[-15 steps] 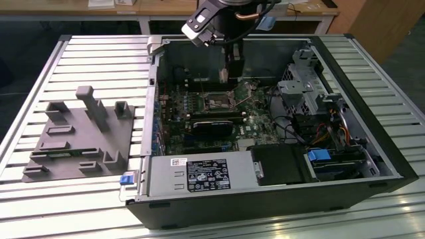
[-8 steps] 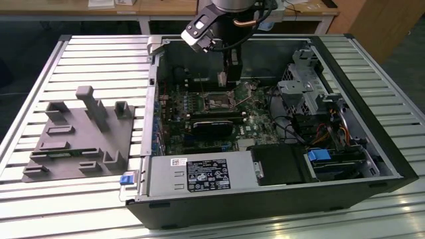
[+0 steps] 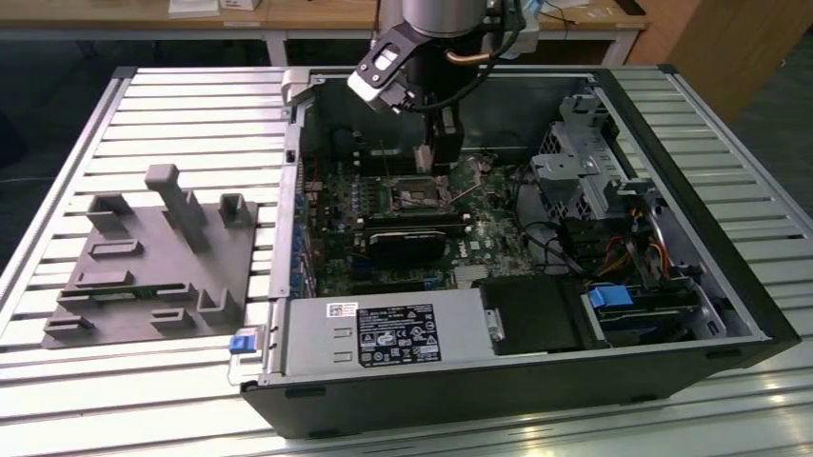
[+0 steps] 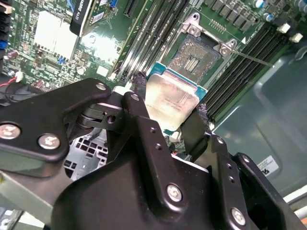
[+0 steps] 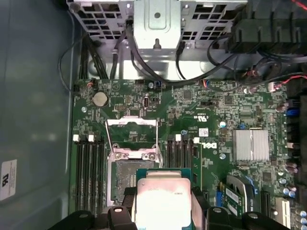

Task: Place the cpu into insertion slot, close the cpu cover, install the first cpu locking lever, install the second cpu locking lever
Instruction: 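Place the cpu into insertion slot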

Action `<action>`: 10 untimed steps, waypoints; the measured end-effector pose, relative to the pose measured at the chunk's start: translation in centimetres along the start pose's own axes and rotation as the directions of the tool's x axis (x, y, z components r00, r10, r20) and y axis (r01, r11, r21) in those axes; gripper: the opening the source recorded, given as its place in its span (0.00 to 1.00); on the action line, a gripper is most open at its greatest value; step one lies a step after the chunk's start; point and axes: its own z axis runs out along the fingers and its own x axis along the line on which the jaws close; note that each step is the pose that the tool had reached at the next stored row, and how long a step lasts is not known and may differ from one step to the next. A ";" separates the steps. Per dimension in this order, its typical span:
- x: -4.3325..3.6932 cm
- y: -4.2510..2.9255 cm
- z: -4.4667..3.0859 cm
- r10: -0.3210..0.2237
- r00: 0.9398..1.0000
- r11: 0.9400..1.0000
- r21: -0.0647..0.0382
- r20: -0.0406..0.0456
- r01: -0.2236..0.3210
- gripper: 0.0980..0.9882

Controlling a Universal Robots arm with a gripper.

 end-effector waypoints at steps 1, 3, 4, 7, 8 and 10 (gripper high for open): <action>0.00 -0.02 0.17 -0.005 1.000 1.000 0.001 0.000 0.005 0.50; 0.01 -0.03 0.48 -0.014 1.000 1.000 0.001 -0.001 0.014 0.50; 0.01 -0.05 0.63 -0.018 1.000 1.000 0.002 -0.002 0.018 0.50; 0.01 -0.09 1.06 -0.029 1.000 1.000 0.003 -0.002 0.029 0.50; 0.02 -0.10 1.19 -0.032 0.999 0.999 0.003 -0.003 0.032 0.50; 0.02 -0.13 1.50 -0.038 0.999 0.999 0.004 -0.003 0.038 0.50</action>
